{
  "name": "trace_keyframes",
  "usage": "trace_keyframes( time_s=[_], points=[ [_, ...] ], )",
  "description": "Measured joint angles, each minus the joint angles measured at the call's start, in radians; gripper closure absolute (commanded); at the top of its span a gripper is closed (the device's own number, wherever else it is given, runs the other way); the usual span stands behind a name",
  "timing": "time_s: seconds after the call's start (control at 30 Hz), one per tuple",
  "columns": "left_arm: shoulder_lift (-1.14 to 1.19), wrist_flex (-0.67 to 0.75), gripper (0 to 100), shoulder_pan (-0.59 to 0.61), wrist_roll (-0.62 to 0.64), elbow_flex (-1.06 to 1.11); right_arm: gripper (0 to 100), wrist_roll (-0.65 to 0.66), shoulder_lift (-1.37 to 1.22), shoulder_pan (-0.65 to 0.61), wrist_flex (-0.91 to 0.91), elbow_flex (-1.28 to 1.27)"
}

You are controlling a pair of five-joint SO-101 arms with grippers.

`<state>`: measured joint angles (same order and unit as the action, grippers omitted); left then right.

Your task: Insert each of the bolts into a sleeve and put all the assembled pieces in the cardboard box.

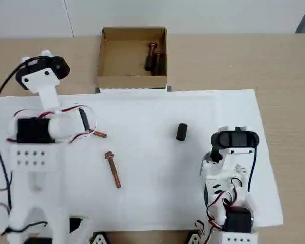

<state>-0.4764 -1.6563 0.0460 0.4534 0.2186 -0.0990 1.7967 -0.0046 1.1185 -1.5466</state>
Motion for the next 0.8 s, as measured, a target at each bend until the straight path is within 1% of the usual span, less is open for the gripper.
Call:
trace_keyframes(
  time_s=[0.1,0.33,0.53,0.6,0.73,0.8],
  points=[
    [0.074,0.014,99,0.000,0.054,0.000,99.5,0.000,0.000,0.006,-0.046,-0.058],
    [0.302,0.084,99,0.000,0.241,-0.006,99.5,0.000,0.000,0.006,-0.166,-0.121],
    [0.474,0.121,99,0.000,0.374,-0.044,99.5,0.000,0.000,0.006,-0.183,-0.121],
    [0.509,0.123,99,0.000,0.404,-0.083,99.5,0.000,0.000,0.006,-0.183,-0.121],
    [0.562,0.129,99,0.000,0.420,-0.143,99.5,0.000,0.000,0.006,-0.183,-0.123],
    [0.583,0.132,96,0.003,0.420,-0.160,99.5,0.000,0.000,0.006,-0.183,-0.123]
  ],
)
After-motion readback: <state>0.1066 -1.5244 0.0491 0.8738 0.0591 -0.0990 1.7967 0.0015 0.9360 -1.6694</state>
